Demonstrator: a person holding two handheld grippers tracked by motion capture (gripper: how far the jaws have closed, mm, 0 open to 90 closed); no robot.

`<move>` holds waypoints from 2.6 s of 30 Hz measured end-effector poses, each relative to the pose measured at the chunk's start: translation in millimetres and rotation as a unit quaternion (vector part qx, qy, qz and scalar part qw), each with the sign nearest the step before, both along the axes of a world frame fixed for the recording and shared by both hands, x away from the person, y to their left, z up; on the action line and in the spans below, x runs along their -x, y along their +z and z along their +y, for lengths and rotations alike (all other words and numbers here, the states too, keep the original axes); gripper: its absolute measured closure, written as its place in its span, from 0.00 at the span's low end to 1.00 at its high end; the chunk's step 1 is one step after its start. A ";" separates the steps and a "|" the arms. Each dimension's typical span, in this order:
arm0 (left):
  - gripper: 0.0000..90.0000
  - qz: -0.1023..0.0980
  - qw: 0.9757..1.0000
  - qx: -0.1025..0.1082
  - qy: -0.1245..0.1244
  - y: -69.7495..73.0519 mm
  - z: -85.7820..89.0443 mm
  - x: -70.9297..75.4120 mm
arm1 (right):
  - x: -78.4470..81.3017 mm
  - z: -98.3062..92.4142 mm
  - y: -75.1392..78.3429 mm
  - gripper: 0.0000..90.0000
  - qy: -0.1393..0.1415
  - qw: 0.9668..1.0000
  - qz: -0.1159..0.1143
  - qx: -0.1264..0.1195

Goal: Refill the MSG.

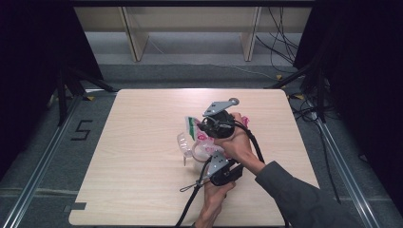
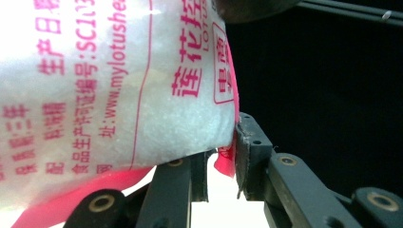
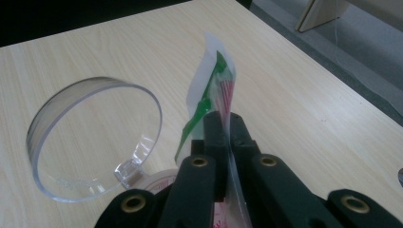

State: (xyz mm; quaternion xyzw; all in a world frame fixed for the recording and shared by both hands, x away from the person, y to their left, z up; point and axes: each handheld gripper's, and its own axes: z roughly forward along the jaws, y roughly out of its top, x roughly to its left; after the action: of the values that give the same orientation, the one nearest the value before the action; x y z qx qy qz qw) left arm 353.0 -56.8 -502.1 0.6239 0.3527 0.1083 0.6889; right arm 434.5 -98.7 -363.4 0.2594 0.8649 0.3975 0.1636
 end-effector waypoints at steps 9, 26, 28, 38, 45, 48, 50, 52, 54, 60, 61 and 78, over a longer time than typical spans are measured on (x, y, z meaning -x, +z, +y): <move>0.85 0.006 0.999 -0.036 -0.017 -7.7 4.7 0.0 | 2.5 -11.2 2.3 1.00 -0.004 1.000 0.002 -0.014; 0.82 0.028 0.998 -0.053 -0.025 -18.6 9.5 -0.6 | 5.5 -31.4 1.3 1.00 0.001 0.998 -0.006 -0.060; 0.81 0.031 0.998 -0.055 -0.026 -19.6 10.5 -0.3 | 7.6 -35.9 1.3 1.00 -0.010 0.997 0.003 -0.072; 0.76 0.042 0.996 -0.073 -0.020 -20.0 15.3 1.1 | 13.8 -51.7 5.1 1.00 0.003 0.996 -0.016 -0.090; 0.68 0.051 0.994 -0.096 -0.009 -19.0 19.5 5.3 | 19.0 -61.0 2.9 1.00 -0.005 0.993 -0.010 -0.120; 0.66 0.064 0.994 -0.092 -0.013 -19.2 21.6 3.9 | 21.2 -67.3 1.3 1.00 -0.008 0.991 -0.010 -0.132; 0.65 0.068 0.994 -0.085 -0.013 -19.6 20.1 4.1 | 23.9 -70.4 -0.4 1.00 -0.011 0.990 0.000 -0.140; 0.62 0.077 0.993 -0.087 -0.009 -18.7 19.7 5.3 | 24.8 -73.3 -1.2 1.00 -0.007 0.990 -0.002 -0.139; 0.60 0.079 0.993 -0.089 -0.009 -18.3 19.8 5.6 | 23.7 -76.6 -2.0 1.00 -0.005 0.990 -0.012 -0.142; 0.49 0.093 0.991 -0.096 -0.016 -17.6 22.9 4.6 | 25.4 -83.1 -5.7 1.00 -0.009 0.988 -0.006 -0.156; 0.47 0.097 0.990 -0.106 -0.012 -15.8 24.4 6.6 | 27.4 -84.7 -6.0 1.00 -0.013 0.988 -0.007 -0.155; 0.32 0.090 0.989 -0.116 0.012 -9.3 53.2 32.5 | 33.7 -106.9 -23.8 1.00 -0.021 0.976 -0.011 -0.215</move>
State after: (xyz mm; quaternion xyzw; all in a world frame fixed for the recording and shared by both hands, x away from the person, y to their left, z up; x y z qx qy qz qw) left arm 320.5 -3.6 -511.4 0.7021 0.4063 0.1003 0.5761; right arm 400.7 -205.6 -387.3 0.3023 0.7518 0.5731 0.1221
